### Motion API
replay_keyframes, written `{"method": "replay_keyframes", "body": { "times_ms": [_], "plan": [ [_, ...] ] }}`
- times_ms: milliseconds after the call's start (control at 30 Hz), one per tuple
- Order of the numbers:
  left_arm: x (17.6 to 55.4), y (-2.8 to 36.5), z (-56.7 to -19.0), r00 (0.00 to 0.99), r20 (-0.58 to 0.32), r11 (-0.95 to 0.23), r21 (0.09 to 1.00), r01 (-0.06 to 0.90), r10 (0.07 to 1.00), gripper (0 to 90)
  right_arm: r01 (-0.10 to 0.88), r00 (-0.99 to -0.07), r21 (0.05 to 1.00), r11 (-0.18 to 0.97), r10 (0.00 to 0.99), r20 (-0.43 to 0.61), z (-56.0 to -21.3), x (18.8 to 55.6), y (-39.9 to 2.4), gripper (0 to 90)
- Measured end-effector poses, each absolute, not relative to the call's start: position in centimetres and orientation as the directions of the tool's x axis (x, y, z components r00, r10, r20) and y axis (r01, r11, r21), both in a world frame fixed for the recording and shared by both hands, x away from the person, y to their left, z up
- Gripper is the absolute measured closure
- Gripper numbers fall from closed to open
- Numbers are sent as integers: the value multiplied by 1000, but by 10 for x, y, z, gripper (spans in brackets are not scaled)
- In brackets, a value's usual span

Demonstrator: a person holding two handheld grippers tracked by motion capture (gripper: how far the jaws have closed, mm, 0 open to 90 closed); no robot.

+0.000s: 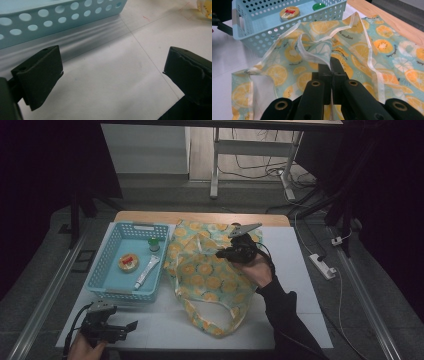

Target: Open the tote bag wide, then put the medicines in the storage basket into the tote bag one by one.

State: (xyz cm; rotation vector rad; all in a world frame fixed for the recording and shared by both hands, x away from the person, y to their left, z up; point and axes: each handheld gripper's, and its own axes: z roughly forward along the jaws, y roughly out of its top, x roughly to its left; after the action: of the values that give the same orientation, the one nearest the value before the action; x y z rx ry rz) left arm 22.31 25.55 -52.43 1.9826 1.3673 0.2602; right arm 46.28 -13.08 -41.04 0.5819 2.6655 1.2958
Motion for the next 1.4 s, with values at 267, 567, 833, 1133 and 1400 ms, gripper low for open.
{"method": "replay_keyframes", "body": {
  "times_ms": [267, 567, 833, 1133, 1400],
  "plan": [
    [222, 256, -524, 416, -220, -185, 649, 738, 882, 13, 282, -919, 770, 572, 391, 46, -411, 461, -129, 898],
    [222, 258, -524, 406, -233, -165, 656, 737, 884, 3, 271, -916, 774, 573, 402, 23, -413, 460, -131, 898],
    [223, 259, -524, 433, -256, -171, 661, 731, 864, 0, 286, -911, 771, 569, 410, 36, -418, 460, -131, 898],
    [222, 262, -522, 474, -280, -182, 673, 717, 835, 0, 302, -907, 774, 556, 418, 54, -417, 461, -133, 898],
    [221, 265, -518, 472, -261, -183, 686, 704, 842, 0, 311, -903, 775, 551, 425, 60, -417, 461, -134, 898]
  ]
}}
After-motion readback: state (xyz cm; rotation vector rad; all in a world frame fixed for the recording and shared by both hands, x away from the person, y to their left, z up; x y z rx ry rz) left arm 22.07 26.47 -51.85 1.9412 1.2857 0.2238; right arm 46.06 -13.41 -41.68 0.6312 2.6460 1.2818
